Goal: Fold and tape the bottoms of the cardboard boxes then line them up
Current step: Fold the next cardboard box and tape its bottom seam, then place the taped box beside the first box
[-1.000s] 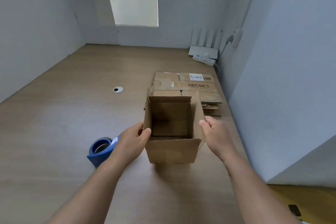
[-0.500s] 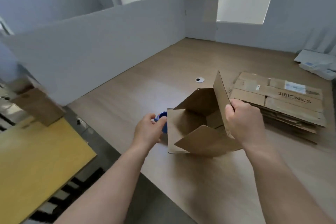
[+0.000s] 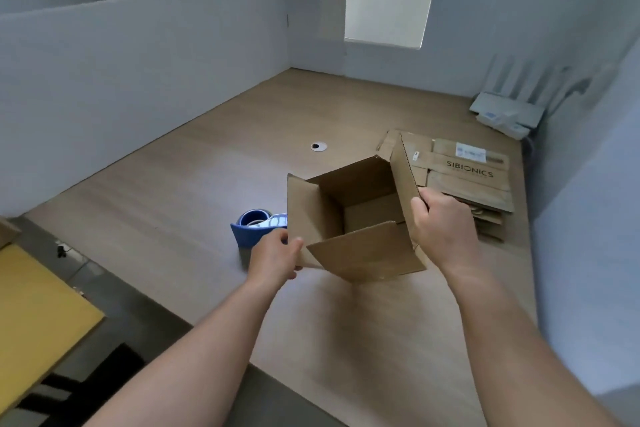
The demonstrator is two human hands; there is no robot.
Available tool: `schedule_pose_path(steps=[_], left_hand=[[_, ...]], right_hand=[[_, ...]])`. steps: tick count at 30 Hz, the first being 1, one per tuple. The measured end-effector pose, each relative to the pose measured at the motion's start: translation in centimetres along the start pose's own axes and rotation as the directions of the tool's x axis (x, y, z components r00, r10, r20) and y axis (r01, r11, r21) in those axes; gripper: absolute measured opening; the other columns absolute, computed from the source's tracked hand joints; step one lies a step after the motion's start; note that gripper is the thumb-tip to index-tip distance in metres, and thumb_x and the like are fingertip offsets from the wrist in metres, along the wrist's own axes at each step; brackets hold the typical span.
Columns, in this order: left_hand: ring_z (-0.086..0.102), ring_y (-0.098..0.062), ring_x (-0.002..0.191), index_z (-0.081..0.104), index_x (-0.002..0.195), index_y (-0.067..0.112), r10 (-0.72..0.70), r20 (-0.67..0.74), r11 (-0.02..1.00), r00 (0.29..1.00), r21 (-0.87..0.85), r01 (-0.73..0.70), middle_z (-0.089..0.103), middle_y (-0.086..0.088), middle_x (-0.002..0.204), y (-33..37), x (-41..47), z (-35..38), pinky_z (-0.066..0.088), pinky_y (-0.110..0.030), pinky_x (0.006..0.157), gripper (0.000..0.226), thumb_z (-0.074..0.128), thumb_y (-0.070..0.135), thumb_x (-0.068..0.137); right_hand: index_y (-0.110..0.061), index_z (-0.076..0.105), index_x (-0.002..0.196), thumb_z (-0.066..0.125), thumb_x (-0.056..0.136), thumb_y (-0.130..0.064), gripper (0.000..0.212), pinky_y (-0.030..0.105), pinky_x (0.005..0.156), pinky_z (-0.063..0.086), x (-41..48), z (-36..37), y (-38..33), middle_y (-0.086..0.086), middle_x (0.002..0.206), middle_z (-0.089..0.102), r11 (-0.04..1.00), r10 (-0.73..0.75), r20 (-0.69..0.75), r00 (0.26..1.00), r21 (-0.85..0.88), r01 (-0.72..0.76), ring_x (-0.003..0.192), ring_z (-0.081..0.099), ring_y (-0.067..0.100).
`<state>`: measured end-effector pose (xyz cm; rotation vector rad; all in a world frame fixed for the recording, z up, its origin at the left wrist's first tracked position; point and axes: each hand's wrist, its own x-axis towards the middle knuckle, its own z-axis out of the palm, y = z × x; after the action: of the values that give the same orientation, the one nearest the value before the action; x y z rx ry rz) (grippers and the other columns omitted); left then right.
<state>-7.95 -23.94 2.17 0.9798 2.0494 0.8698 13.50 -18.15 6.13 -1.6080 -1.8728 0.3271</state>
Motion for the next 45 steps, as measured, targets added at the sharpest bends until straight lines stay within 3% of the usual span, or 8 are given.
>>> schedule_pose_path(steps=[6,11,16,25,30,34,37,45], left_hand=[[0.064,-0.022,0.08,0.061,0.096,0.016,0.169,-0.047,0.984,0.984,-0.054,-0.172,0.067,-0.007,0.092,3.4,-1.5,1.0,0.054,-0.026,0.064,0.013,0.049,0.013,0.093],[0.07,-0.018,0.073,0.066,0.093,0.024,0.279,-0.102,0.952,0.955,-0.102,-0.289,0.073,0.001,0.08,5.3,-3.4,-1.8,0.06,-0.035,0.071,0.012,0.058,0.016,0.09],[0.066,-0.01,0.068,0.068,0.092,0.024,0.322,-0.21,0.941,0.923,-0.033,-0.336,0.074,0.003,0.081,4.7,-5.5,-7.2,0.057,-0.037,0.077,0.009,0.064,0.018,0.087],[0.067,-0.018,0.091,0.064,0.122,0.012,0.181,-0.462,0.983,0.868,0.064,-0.171,0.072,-0.004,0.104,-4.0,-7.8,-18.8,0.054,-0.04,0.088,0.039,0.068,0.027,0.086],[0.068,-0.017,0.092,0.065,0.119,0.014,0.1,-0.528,0.994,0.844,0.079,-0.069,0.072,-0.002,0.103,-10.3,-9.4,-26.3,0.054,-0.035,0.087,0.035,0.065,0.029,0.088],[0.068,-0.02,0.09,0.066,0.118,0.012,0.023,-0.601,0.999,0.799,0.047,0.007,0.073,-0.006,0.1,-15.4,-11.2,-32.4,0.054,-0.039,0.086,0.033,0.066,0.026,0.088],[0.067,-0.021,0.095,0.063,0.123,0.009,-0.02,-0.65,0.998,0.76,0.031,0.053,0.07,-0.01,0.109,-19.0,-12.7,-36.4,0.054,-0.039,0.088,0.038,0.066,0.025,0.088],[0.066,-0.022,0.1,0.06,0.127,0.011,-0.151,-0.73,0.983,0.667,-0.036,0.182,0.068,-0.01,0.115,-25.9,-13.7,-43.1,0.051,-0.031,0.091,0.041,0.063,0.027,0.09]], right_hand=[[-0.003,0.053,0.073,0.042,0.095,-0.012,0.027,0.042,0.058,0.045,-0.4,-1.6,1.7,0.012,0.065,0.055,0.999,-0.044,-0.109,0.993,-0.01,0.043,0.064,0.053,0.031],[-0.007,0.049,0.071,0.047,0.093,-0.01,0.023,0.035,0.051,0.027,0.9,-3.3,-0.4,0.01,0.058,0.048,0.985,-0.162,-0.188,0.969,0.024,0.169,0.057,0.045,0.032],[-0.005,0.069,0.093,0.052,0.093,-0.013,0.018,0.038,0.061,0.042,1.1,-1.5,-5.0,0.015,0.072,0.065,0.953,-0.259,-0.149,0.954,0.122,0.278,0.068,0.056,0.034],[-0.009,0.067,0.098,0.05,0.094,-0.019,0.02,0.04,0.068,0.045,-1.7,6.2,-17.4,0.013,0.077,0.066,0.883,-0.426,0.102,0.899,0.263,0.389,0.074,0.056,0.034],[-0.008,0.066,0.105,0.048,0.098,-0.021,0.024,0.013,0.054,0.033,-5.9,11.4,-25.9,0.011,0.09,0.069,0.833,-0.538,0.179,0.824,0.265,0.486,0.069,0.048,0.023],[-0.007,0.066,0.096,0.049,0.097,-0.023,0.023,0.038,0.066,0.047,-9.9,15.5,-32.6,0.011,0.081,0.067,0.799,-0.588,0.243,0.771,0.323,0.508,0.071,0.056,0.029],[-0.007,0.064,0.086,0.051,0.094,-0.019,0.02,0.039,0.065,0.042,-12.7,18.1,-37.4,0.008,0.065,0.058,0.783,-0.61,0.283,0.741,0.361,0.507,0.068,0.052,0.033],[-0.016,0.064,0.123,0.047,0.098,-0.026,0.031,0.024,0.066,0.034,-17.4,24.4,-46.2,0.005,0.1,0.071,0.69,-0.722,0.345,0.6,0.429,0.583,0.084,0.059,0.023]])
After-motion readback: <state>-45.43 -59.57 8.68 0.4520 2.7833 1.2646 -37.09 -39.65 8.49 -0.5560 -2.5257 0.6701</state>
